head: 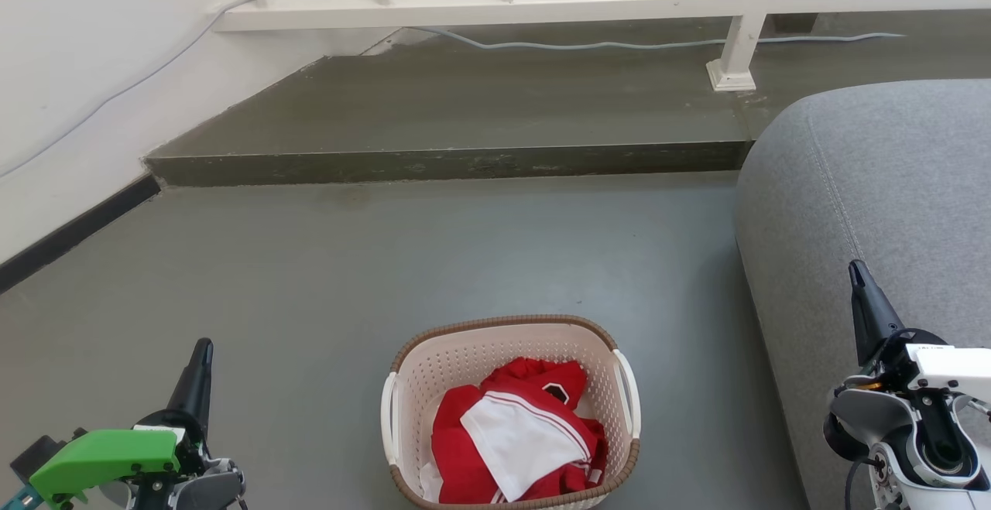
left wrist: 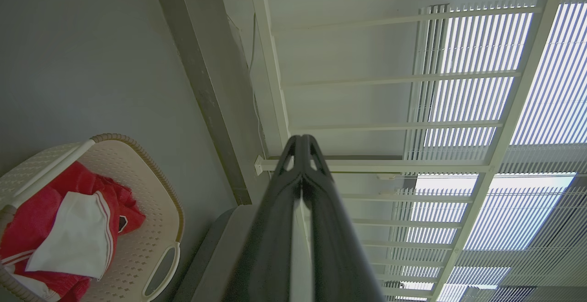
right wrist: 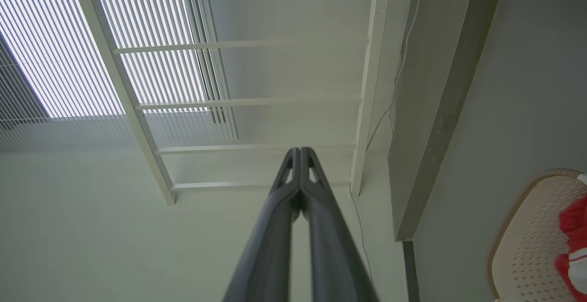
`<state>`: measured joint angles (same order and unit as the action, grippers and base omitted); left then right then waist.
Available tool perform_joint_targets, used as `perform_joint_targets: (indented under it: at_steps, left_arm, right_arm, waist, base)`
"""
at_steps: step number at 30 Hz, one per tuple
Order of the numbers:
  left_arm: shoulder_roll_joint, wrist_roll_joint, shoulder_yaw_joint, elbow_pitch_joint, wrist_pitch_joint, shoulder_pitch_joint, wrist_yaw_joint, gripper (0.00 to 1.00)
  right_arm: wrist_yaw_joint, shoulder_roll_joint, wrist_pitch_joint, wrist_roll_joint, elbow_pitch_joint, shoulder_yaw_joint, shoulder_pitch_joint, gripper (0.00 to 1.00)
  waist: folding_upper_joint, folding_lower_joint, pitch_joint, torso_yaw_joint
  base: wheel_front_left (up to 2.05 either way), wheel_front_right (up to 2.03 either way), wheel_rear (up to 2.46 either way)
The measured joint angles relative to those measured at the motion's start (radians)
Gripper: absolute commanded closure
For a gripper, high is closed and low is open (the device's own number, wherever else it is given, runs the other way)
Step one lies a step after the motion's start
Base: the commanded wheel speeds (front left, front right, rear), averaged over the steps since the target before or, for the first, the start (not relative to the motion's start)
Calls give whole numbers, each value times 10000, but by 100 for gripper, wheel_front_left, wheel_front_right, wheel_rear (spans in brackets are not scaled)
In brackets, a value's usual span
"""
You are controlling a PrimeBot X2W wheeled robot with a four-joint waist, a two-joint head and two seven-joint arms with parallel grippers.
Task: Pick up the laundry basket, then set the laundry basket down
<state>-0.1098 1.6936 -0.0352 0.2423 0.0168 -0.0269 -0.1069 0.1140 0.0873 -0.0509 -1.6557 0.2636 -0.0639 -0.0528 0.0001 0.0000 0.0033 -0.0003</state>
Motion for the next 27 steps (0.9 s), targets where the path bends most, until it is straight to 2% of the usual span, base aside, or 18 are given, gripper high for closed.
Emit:
perform_joint_targets:
  at_steps: [27]
  left_arm:
    - [0, 0, 17, 105, 4, -161, -73, 100]
  right_arm:
    - [2, -6, -61, 0, 63, -21, -8, 100]
  waist:
    - [0, 0, -6, 1]
  base:
    - [0, 0, 0]
